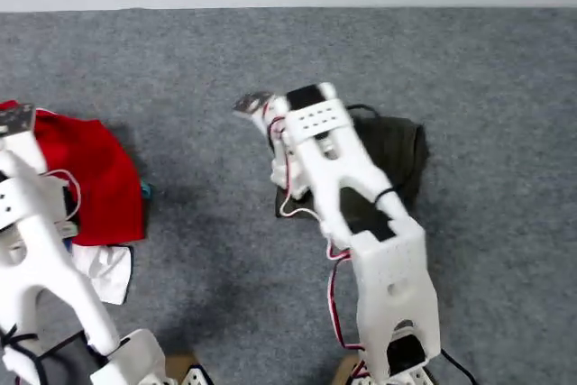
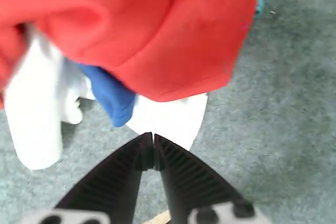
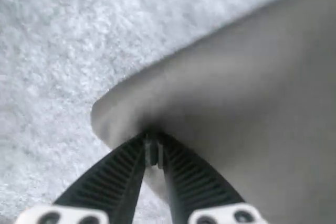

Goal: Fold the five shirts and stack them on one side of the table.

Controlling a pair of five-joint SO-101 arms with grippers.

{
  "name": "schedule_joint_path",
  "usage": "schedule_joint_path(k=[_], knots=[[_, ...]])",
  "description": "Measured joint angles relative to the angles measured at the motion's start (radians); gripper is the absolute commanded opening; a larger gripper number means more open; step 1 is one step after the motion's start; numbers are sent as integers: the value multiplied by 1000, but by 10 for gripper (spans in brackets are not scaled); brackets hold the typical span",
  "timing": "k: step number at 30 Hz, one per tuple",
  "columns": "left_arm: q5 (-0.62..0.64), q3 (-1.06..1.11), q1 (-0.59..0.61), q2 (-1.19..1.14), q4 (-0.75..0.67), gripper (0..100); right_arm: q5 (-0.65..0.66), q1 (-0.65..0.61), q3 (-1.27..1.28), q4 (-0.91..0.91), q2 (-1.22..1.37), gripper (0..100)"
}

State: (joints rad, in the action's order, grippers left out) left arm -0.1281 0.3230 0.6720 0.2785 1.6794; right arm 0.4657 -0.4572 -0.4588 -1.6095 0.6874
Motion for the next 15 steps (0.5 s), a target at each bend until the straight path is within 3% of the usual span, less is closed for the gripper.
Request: schedule_joint_path(k=[8,12,15], knots=[[0,0,68,0,0,5,-55,18,-152,-84,-15,13],[0,0,66,0,0,5,-81,155,-253,-89,-57,17],[0,0,64,0,0,5,-98,285,-269,-46,-57,102]])
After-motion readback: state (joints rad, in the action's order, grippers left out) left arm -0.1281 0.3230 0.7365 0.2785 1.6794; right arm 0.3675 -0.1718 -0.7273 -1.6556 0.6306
